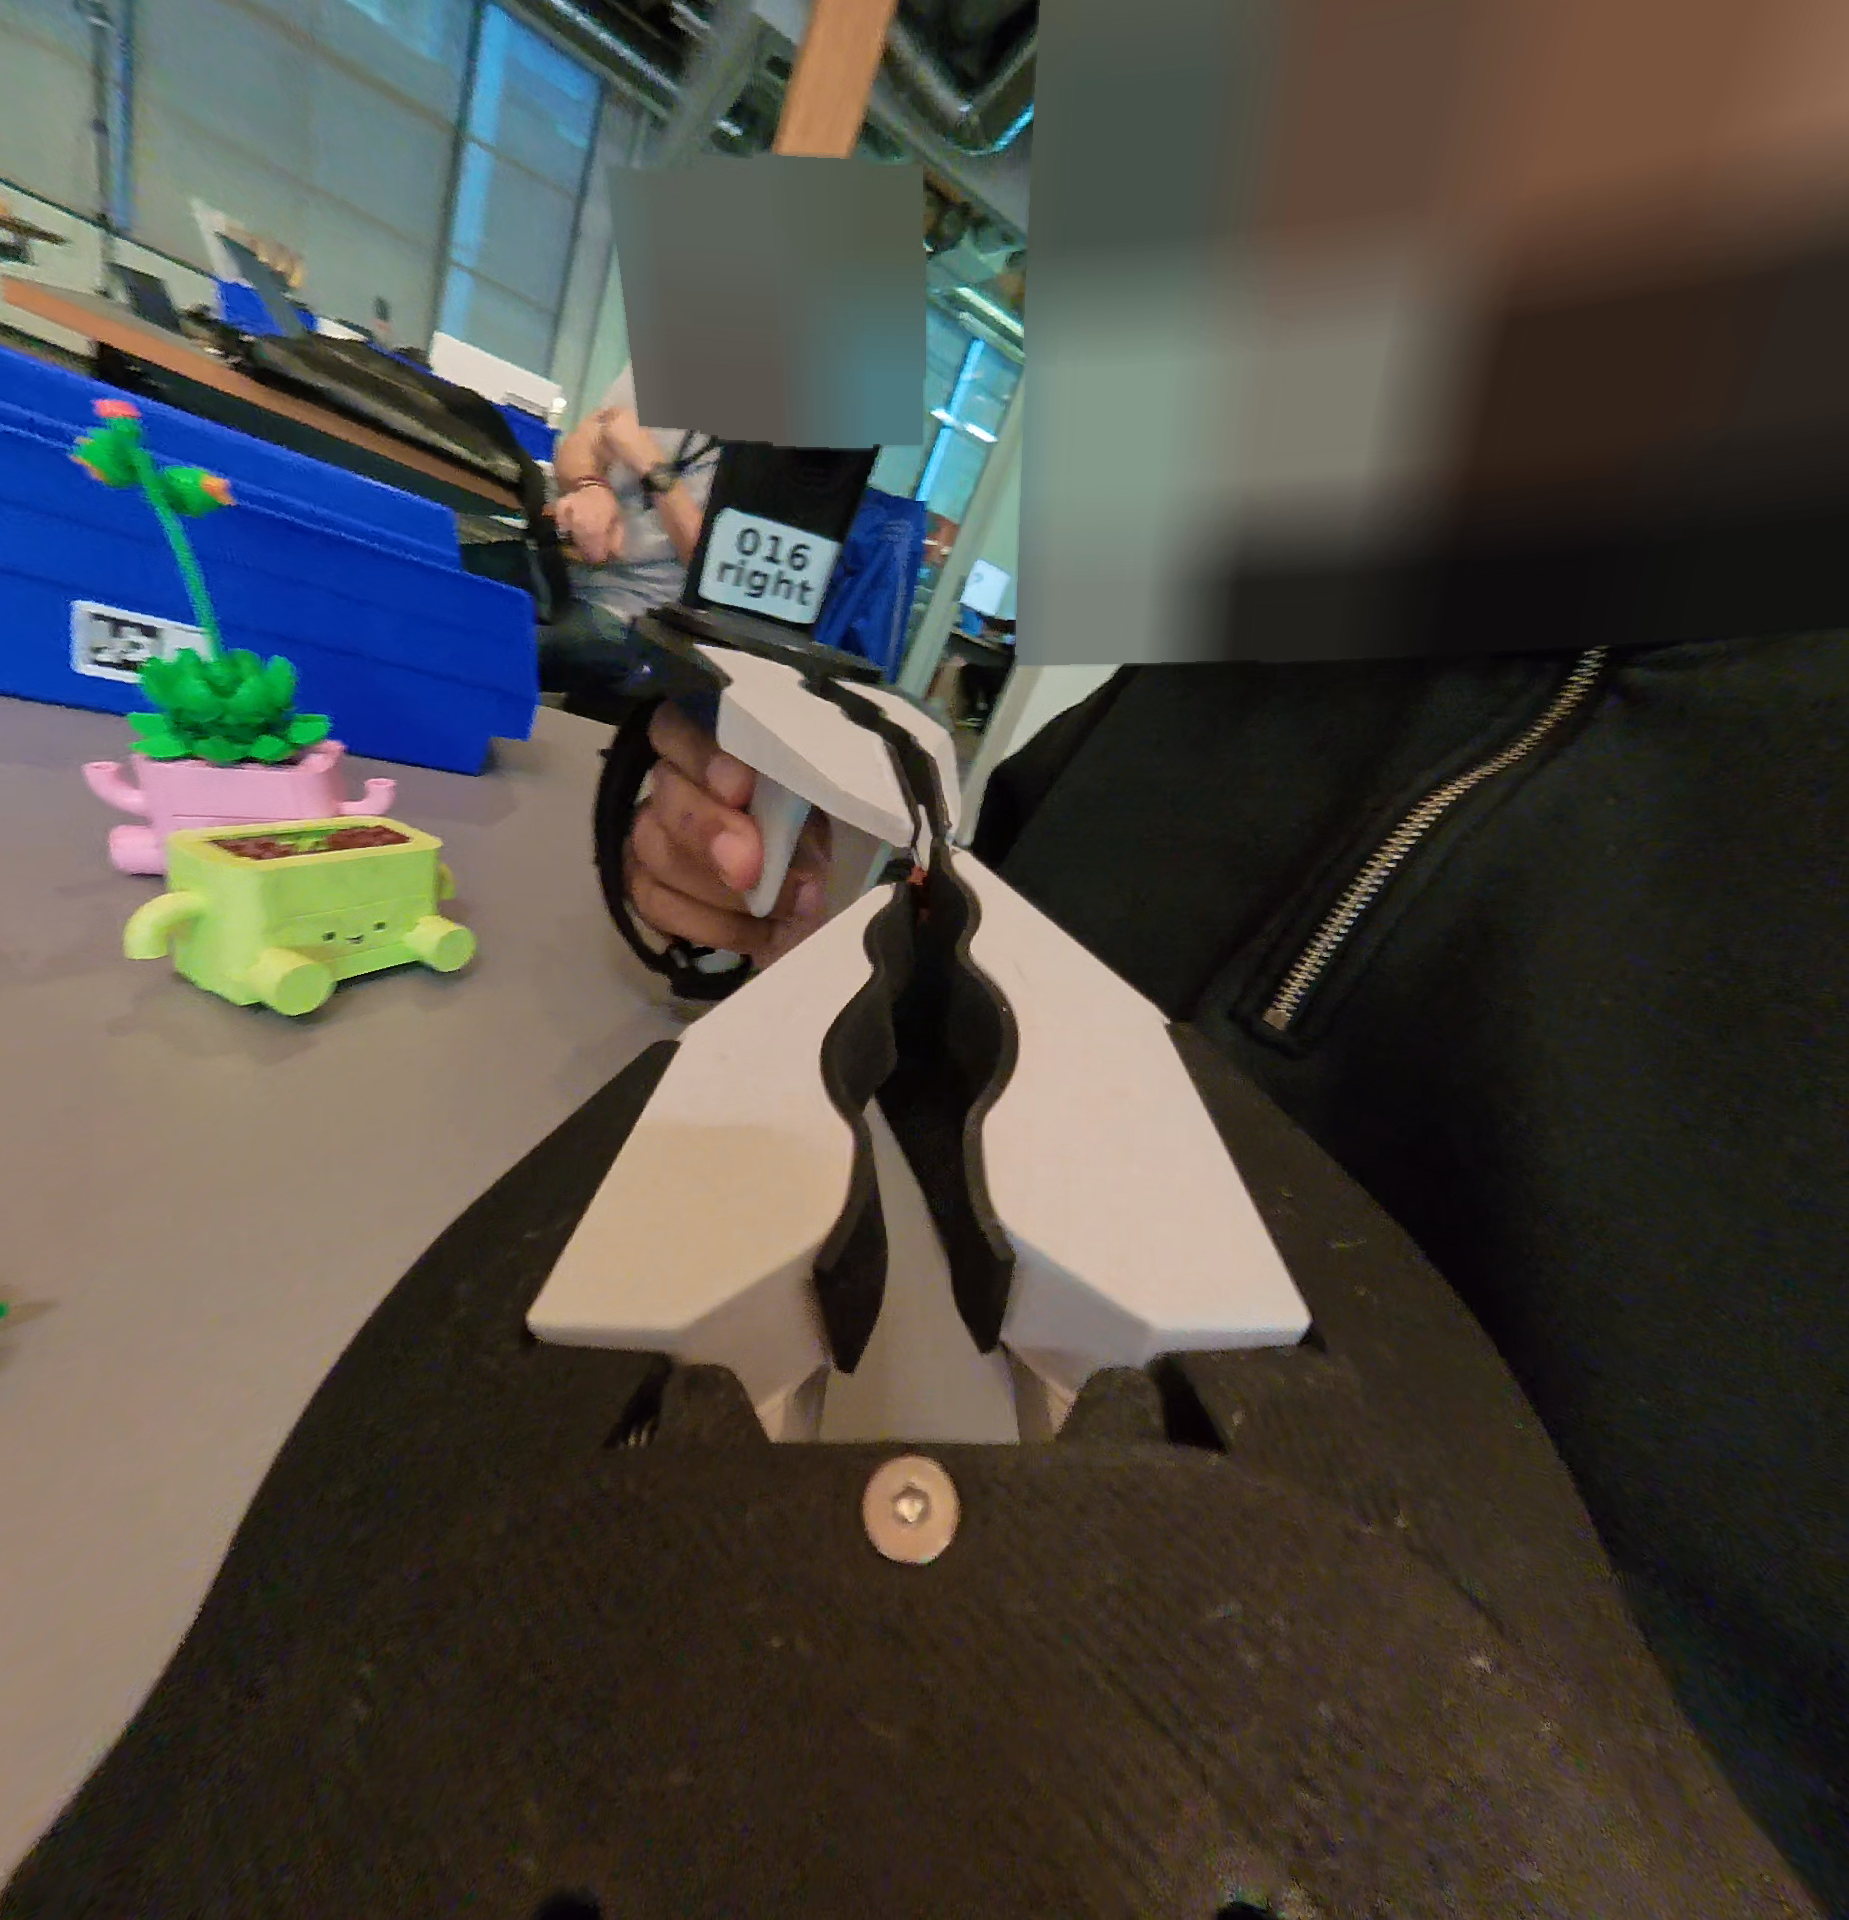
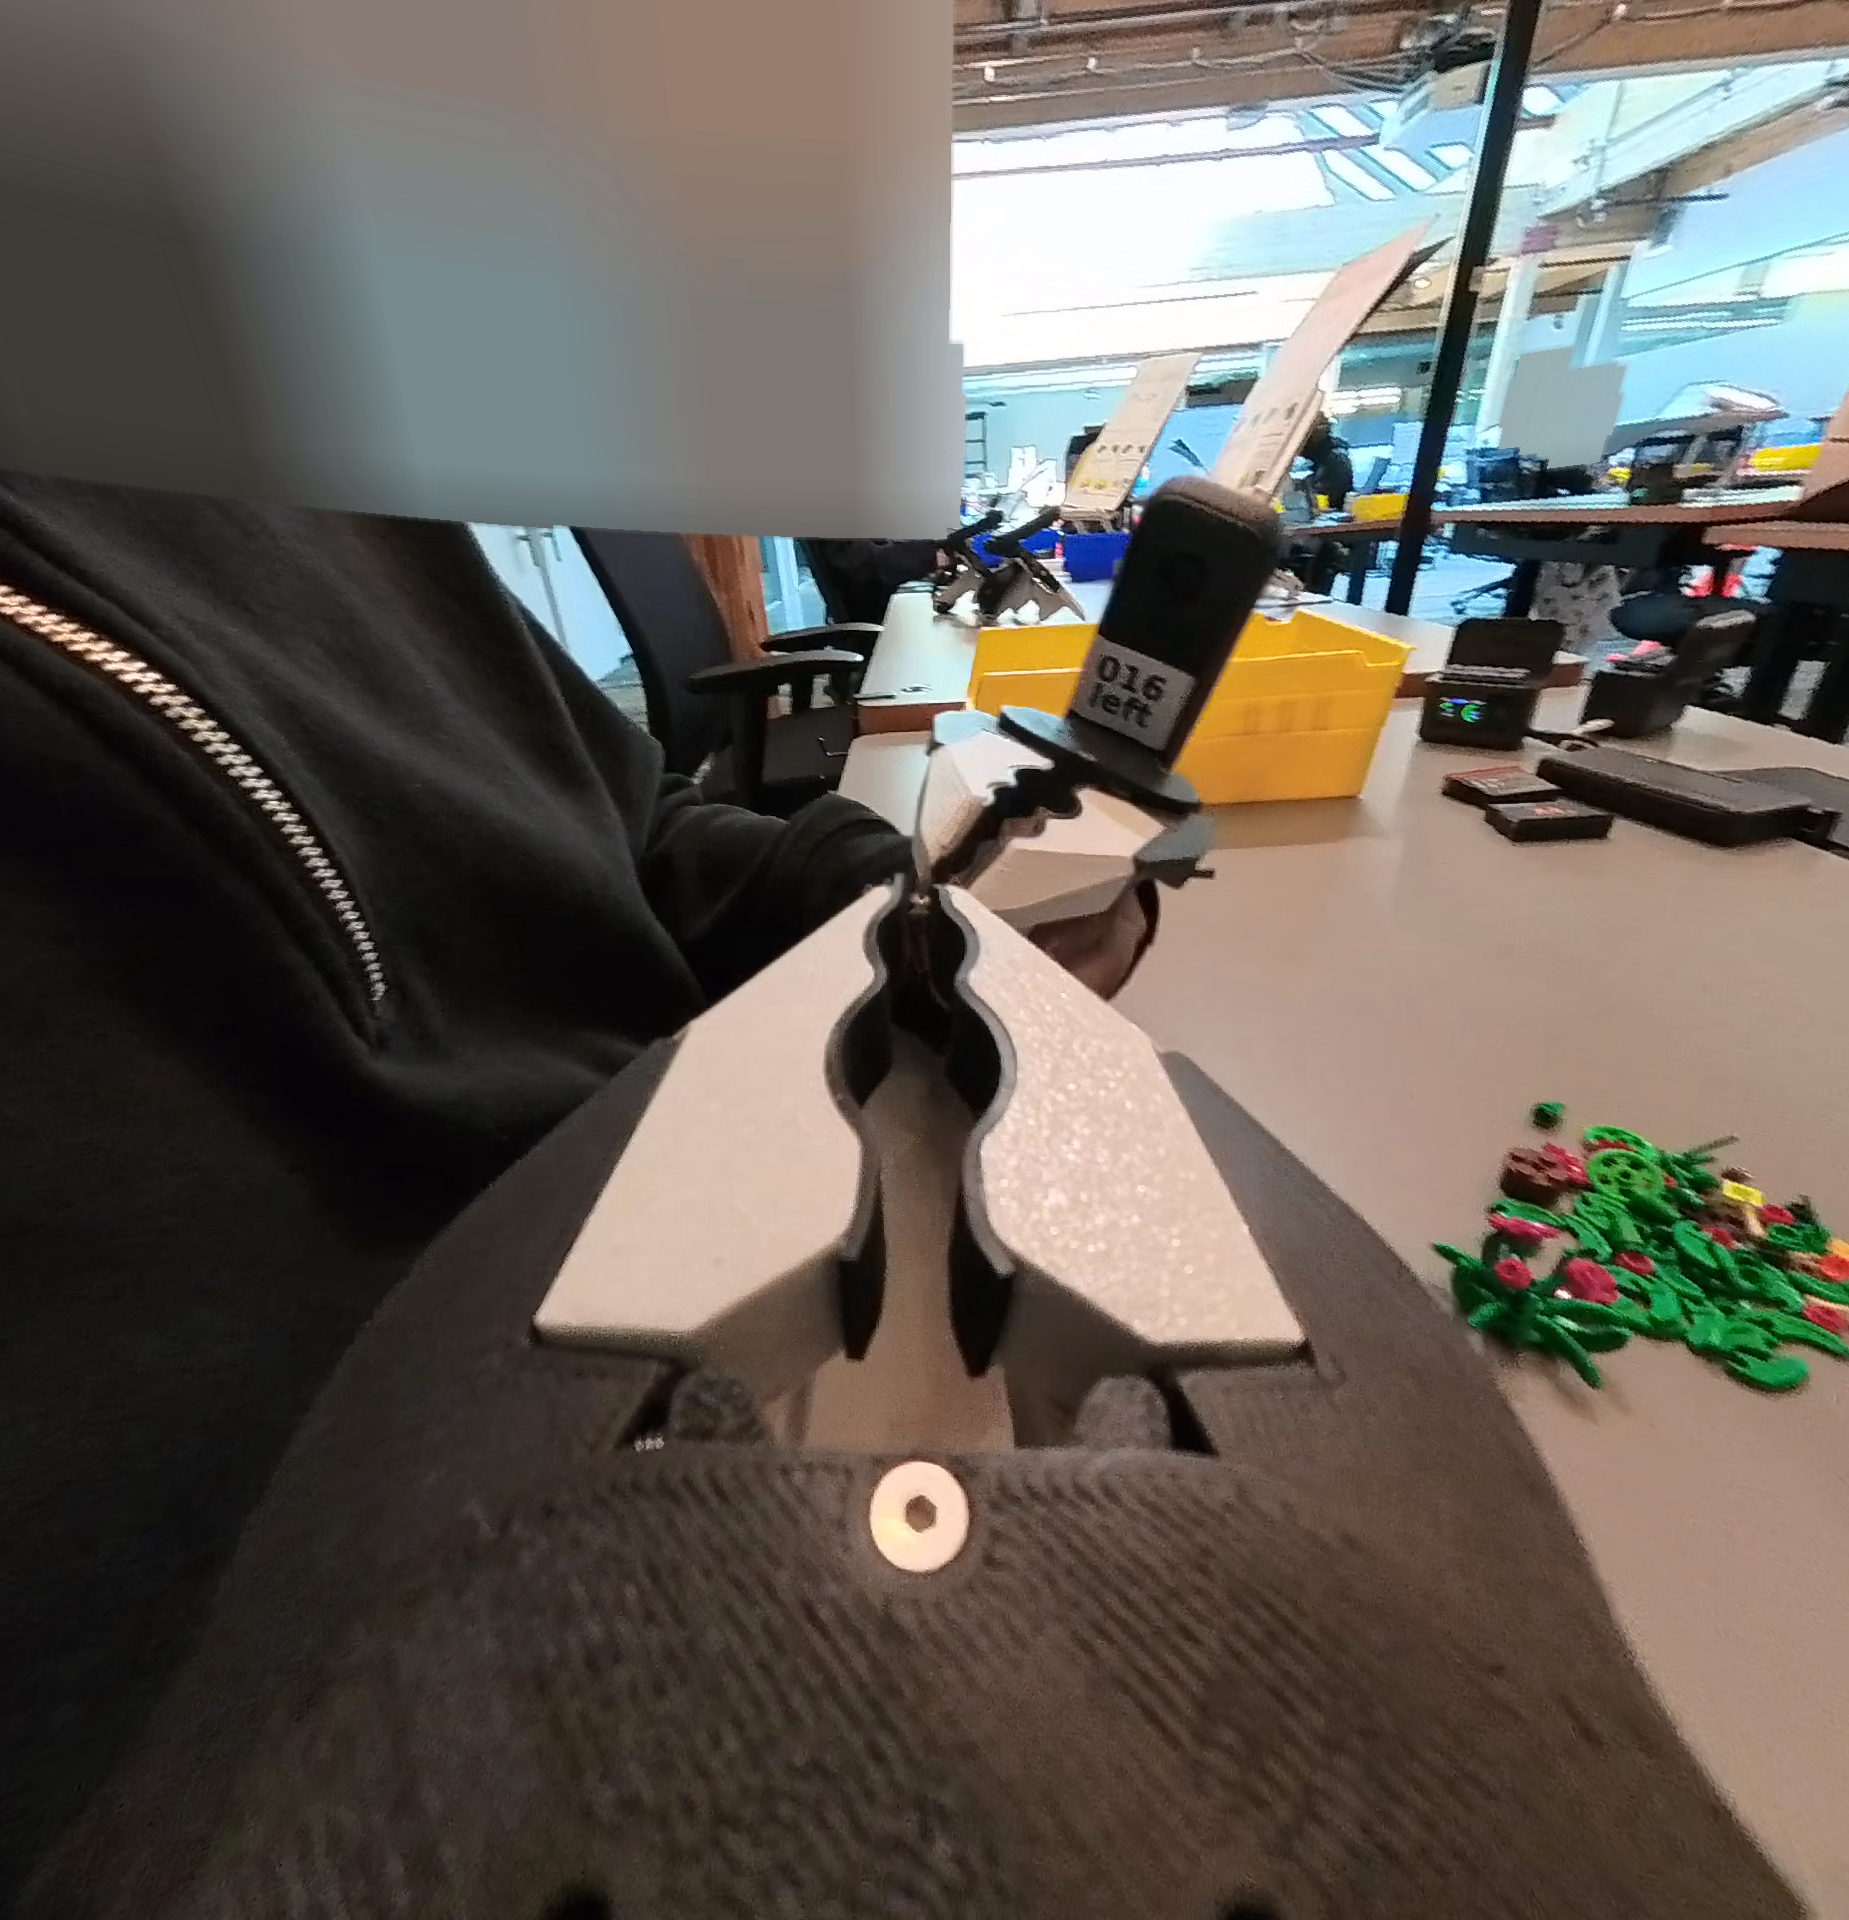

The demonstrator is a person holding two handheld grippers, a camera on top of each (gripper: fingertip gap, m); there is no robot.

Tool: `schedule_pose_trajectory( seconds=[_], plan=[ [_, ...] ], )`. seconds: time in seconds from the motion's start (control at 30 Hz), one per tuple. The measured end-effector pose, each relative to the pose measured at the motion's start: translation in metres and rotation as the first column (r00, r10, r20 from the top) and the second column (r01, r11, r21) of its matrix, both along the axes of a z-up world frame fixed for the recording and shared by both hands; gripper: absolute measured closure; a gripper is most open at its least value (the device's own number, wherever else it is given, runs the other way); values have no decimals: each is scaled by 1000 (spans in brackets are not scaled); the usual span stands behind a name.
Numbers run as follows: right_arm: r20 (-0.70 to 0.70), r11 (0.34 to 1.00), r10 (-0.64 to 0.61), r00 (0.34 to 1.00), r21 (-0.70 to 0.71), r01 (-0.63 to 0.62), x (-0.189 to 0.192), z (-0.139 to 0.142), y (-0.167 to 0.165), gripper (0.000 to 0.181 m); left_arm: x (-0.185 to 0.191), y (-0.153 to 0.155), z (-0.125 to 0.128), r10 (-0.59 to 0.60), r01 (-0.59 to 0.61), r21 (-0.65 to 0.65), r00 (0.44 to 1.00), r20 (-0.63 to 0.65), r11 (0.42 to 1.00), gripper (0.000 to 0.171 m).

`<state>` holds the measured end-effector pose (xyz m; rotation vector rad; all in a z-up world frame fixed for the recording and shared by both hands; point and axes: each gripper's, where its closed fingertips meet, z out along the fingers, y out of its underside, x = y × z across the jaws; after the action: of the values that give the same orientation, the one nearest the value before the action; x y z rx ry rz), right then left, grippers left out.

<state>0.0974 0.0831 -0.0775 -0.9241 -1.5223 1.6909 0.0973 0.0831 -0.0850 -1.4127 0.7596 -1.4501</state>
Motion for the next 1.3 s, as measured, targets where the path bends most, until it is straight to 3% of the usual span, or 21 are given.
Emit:
schedule_pose_trajectory(
  seconds=[0.13, 0.5, 1.3],
  plan=[
    [0, 1000, 24, 1000, 16, -24, 1, -2, -5, 181, 1, -4, -2, -59, 61, -49, 997, 51, 997, 171],
    [31, 997, -65, 997, 49, 63, -8, -12, 8, 180, -7, 14, -9, 82, -82, -21, 997, 14, 996, 170],
    [56, 989, -123, 991, 90, 118, -14, -20, 15, 179, -11, 21, -12, 136, -136, -14, 991, 5, 991, 170]
  ],
)
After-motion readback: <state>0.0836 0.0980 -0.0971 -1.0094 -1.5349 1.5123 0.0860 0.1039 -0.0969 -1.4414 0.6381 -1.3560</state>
